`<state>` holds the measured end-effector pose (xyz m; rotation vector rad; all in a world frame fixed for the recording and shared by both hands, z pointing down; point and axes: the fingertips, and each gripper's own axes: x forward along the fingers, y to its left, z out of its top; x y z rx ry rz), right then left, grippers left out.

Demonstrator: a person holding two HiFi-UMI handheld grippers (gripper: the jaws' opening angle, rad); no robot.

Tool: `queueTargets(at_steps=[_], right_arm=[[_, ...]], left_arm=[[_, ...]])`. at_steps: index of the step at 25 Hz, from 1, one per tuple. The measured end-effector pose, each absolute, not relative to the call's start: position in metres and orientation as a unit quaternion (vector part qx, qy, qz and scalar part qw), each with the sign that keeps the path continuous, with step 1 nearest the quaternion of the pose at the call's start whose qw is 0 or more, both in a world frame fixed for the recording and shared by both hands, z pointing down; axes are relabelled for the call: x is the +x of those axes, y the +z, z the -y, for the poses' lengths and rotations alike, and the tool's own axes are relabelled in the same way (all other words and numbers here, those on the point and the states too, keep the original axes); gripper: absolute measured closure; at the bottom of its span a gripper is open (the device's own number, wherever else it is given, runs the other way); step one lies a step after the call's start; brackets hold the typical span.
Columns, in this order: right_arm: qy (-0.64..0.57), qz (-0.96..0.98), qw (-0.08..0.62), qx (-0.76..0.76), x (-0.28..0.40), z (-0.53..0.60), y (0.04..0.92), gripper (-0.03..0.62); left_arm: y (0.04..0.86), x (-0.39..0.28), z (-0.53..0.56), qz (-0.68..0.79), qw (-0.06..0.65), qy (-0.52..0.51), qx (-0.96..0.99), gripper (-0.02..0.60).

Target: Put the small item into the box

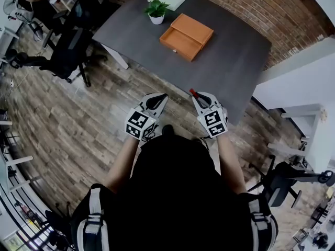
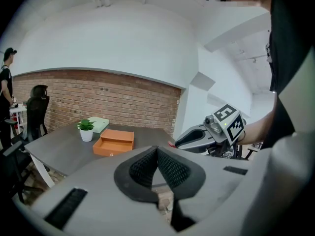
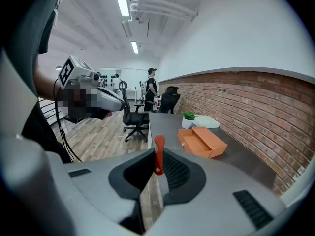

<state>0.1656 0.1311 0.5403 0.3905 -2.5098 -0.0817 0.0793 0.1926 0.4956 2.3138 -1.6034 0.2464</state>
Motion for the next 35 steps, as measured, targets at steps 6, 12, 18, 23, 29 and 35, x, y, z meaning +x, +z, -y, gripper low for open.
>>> queueTargets(at_steps=[6,12,18,23,29,35], right_arm=[[-0.021,0.941,0.300,0.158,0.155,-0.136,0.546,0.528],[-0.017,0.940,0.306,0.153,0.145,-0.141,0.551,0.528],[-0.020,0.942,0.304,0.140,0.129,-0.139,0.552,0.528],[-0.021,0.944,0.308,0.117,0.113,-0.139,0.559,0.528],[-0.020,0.948,0.300,0.099,0.081,-0.125,0.566,0.528],[-0.016,0.951,0.294,0.095,0.052,-0.098,0.564,0.528]], left_arm=[[0.501,0.060,-0.200,0.560,0.163,0.082,0.808,0.558],[0.506,0.043,-0.210,0.571,0.171,0.076,0.799,0.558],[0.508,0.030,-0.215,0.584,0.175,0.073,0.789,0.558],[0.512,0.016,-0.221,0.604,0.182,0.072,0.773,0.558],[0.515,-0.015,-0.218,0.626,0.179,0.079,0.755,0.558],[0.509,-0.040,-0.198,0.629,0.184,0.085,0.750,0.558]])
